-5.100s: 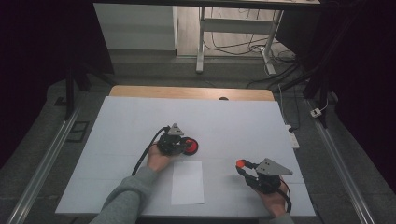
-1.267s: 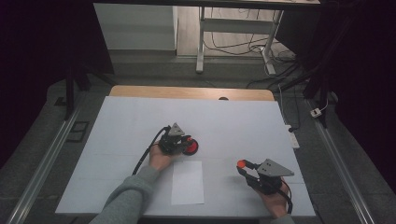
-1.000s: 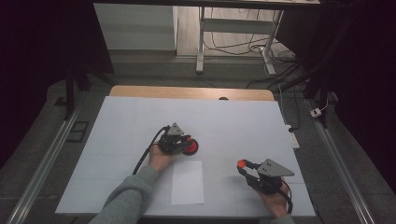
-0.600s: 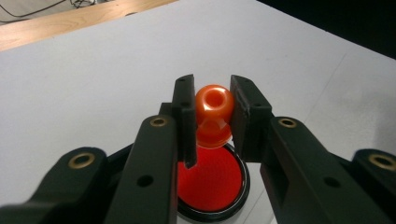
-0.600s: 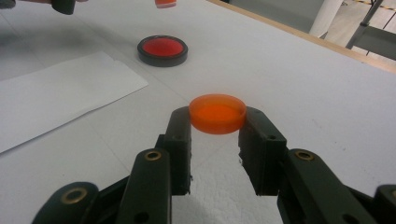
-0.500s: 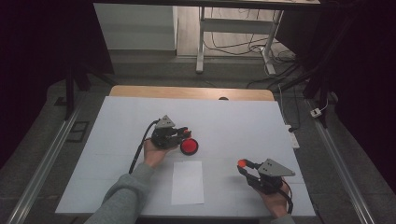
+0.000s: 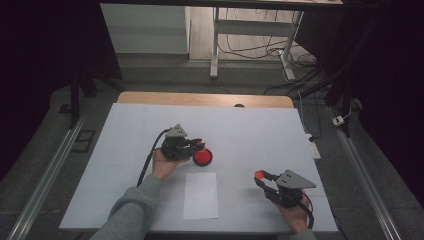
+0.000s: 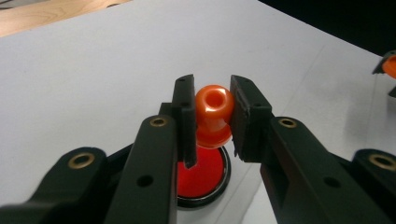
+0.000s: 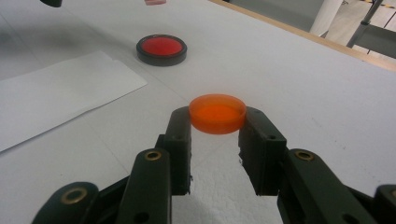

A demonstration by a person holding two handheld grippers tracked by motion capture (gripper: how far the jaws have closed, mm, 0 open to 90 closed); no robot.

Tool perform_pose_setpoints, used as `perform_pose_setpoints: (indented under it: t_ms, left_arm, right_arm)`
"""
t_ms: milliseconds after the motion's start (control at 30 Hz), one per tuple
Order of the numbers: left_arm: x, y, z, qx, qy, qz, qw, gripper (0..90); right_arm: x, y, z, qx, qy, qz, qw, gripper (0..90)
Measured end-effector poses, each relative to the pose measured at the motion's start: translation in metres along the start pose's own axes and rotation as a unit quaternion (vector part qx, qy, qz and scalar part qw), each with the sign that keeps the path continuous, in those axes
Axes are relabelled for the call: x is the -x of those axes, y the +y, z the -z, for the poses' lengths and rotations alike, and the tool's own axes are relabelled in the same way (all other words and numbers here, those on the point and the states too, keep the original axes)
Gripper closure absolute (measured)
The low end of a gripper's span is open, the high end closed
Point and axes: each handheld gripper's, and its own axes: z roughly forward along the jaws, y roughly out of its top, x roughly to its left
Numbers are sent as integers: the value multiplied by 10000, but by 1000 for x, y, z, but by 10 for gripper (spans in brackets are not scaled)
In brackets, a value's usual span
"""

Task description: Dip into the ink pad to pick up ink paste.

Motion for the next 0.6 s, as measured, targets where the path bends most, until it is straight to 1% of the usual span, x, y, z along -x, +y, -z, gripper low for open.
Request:
perform_pose_setpoints:
  t_ms: [167, 300, 500, 600]
  left_arm:
    - [3, 1, 8, -25, -70, -24, 10000, 726]
    - [8, 3, 13, -37, -111, -93, 9999, 727]
    - [13, 5, 18, -16, -224, -152, 9996, 726]
    - [15, 5, 20, -48, -261, -164, 9995, 726]
  right_arm:
    - [0, 0, -1, 12, 15, -5, 10000, 650]
    - [0, 0, -1, -26, 17, 14, 10000, 650]
    - [0, -1, -2, -38, 26, 17, 10000, 650]
    - [0, -1, -2, -43, 25, 20, 10000, 650]
